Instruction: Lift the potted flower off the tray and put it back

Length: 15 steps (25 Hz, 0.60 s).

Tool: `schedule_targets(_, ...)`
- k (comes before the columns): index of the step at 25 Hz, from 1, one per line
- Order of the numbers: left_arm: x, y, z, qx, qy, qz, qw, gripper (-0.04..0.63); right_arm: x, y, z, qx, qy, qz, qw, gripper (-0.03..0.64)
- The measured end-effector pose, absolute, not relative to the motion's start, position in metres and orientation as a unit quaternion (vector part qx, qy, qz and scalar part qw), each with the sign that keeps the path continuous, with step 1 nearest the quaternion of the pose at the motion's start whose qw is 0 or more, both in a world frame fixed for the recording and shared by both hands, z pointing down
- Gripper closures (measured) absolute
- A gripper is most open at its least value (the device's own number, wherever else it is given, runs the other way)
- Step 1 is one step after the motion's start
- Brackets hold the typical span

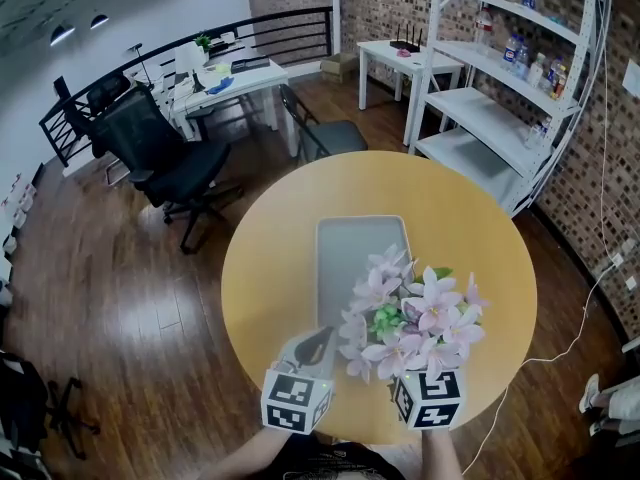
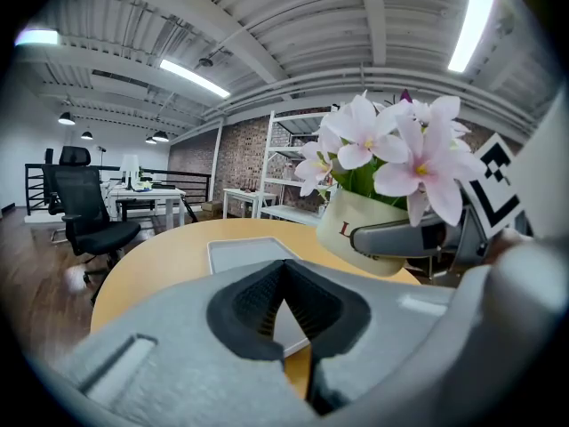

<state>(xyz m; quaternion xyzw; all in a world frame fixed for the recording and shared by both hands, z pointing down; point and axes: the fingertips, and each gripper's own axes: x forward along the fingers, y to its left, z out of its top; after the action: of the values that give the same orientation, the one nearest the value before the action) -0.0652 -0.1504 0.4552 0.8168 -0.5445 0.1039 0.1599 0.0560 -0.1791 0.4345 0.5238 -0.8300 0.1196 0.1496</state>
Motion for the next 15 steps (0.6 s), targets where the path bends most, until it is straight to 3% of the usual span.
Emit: schedule_targets(15, -0.082, -0.163, 0.448, 0.809, -0.555, 0.084, 0.174, 0.592, 0.042, -0.210, 0.464, 0.522, -0.827, 0.131, 0.165, 0.097)
